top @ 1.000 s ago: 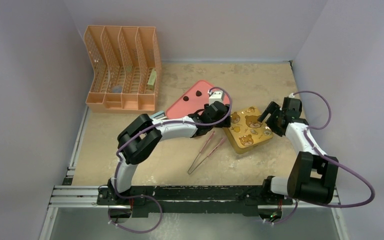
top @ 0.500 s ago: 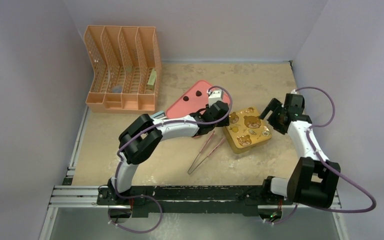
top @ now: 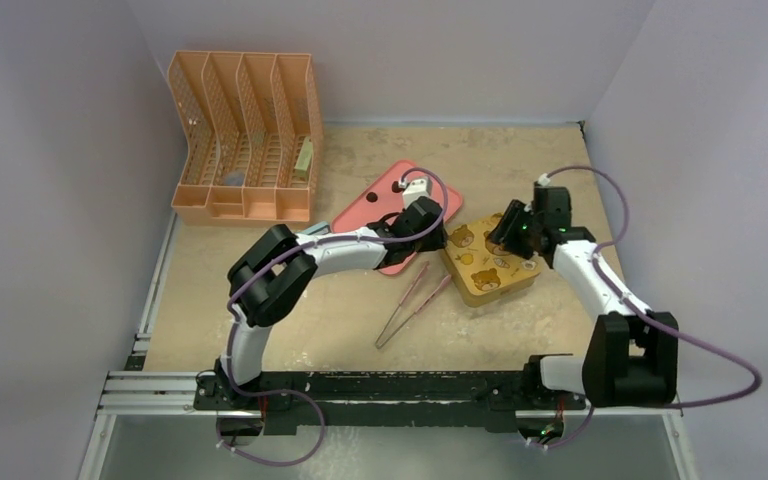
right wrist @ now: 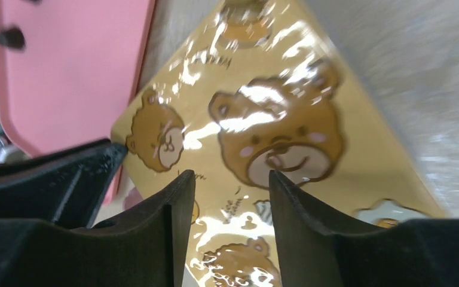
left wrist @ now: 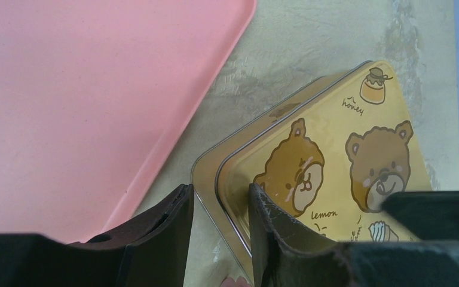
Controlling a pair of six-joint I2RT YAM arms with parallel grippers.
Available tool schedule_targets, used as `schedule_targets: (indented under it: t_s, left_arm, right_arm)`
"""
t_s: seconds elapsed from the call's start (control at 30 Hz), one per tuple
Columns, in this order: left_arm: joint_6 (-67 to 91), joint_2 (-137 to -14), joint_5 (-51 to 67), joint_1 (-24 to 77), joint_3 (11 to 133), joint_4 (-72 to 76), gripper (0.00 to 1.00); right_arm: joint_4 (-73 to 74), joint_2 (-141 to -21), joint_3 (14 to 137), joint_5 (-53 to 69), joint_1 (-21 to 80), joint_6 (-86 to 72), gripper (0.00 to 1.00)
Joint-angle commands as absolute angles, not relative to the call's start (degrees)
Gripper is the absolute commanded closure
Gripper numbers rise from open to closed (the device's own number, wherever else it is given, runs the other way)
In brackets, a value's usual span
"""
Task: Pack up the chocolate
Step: Close the box lid on the packing box.
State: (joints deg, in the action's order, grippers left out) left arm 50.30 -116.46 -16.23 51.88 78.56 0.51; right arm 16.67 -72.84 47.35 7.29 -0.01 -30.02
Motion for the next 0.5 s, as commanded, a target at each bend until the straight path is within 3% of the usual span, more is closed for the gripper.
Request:
schedule_targets:
  t_s: [0.0,0.37,0.4,0.43,0.47]
  left_arm:
    - [48.6,-115.1,-16.6,50.4,75.2,-5.8,0.61]
    - [48.3,-113.8,-6.4,49.7,79.1,-2.9,0.67]
    - [47.8,-113.4,-5.8,49.7,79.9,-3.2,0.66]
    - [47.4,-112.9,-5.0,49.7,80.5,-3.4,0.66]
    - [47.3,-112.4,-4.9,49.7,81.0,-3.2,0.66]
  right_arm:
    - [13.3,-76.4,43.7,9.4,3.9,-33.5,0.52]
    - [20.1,-69.8,51.6,-0.2,4.0,-33.2,0.71]
    - [20.1,-69.1,51.9,0.6,4.0,-33.3,0.76]
    - [19.7,-68.3,51.7,2.3,4.0,-33.3,0.92]
    - [19.0,-67.6,51.3,3.8,4.0,-33.0,1.00]
